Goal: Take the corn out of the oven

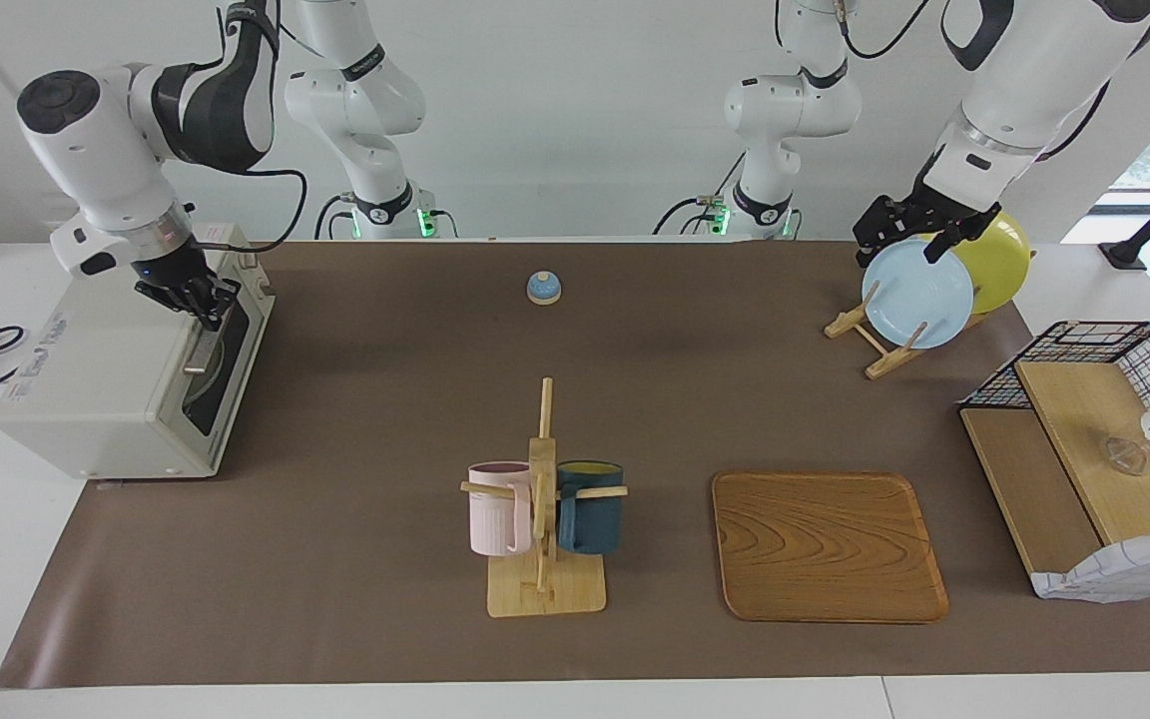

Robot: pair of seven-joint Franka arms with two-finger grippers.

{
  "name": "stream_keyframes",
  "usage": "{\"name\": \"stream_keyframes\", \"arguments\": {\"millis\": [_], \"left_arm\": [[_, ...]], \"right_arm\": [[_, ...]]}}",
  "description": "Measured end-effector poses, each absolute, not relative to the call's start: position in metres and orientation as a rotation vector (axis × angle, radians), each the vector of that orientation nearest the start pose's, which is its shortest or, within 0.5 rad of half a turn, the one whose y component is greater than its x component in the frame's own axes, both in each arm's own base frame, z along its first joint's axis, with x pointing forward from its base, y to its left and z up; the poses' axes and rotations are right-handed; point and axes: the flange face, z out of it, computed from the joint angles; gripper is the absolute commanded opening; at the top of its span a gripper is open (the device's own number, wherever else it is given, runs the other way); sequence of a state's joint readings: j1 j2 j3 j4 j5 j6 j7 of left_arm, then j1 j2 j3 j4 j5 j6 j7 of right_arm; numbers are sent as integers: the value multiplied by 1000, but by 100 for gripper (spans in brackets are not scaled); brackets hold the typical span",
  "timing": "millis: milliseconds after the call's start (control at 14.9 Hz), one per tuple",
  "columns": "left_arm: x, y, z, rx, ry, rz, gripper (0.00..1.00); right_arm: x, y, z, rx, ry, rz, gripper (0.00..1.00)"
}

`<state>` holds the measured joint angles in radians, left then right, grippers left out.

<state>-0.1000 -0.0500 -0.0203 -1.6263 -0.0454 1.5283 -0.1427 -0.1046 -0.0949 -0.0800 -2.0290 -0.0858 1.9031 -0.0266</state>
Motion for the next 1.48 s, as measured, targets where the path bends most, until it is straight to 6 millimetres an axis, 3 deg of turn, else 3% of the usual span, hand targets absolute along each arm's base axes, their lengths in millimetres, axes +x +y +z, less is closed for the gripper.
{"name": "stream_keyframes", "arguments": {"millis": [671, 1073, 1476], "left_arm": [[529, -70, 620, -3177, -32, 89, 100], [530, -69, 621, -3178, -38, 80, 100], [530, -72, 621, -3179, -30, 74, 100]], "right_arm": [[512, -106, 470, -3224, 183, 61, 0], [514, -57, 449, -3228, 47, 72, 0], [517, -36, 426, -3198, 10, 64, 0]]}}
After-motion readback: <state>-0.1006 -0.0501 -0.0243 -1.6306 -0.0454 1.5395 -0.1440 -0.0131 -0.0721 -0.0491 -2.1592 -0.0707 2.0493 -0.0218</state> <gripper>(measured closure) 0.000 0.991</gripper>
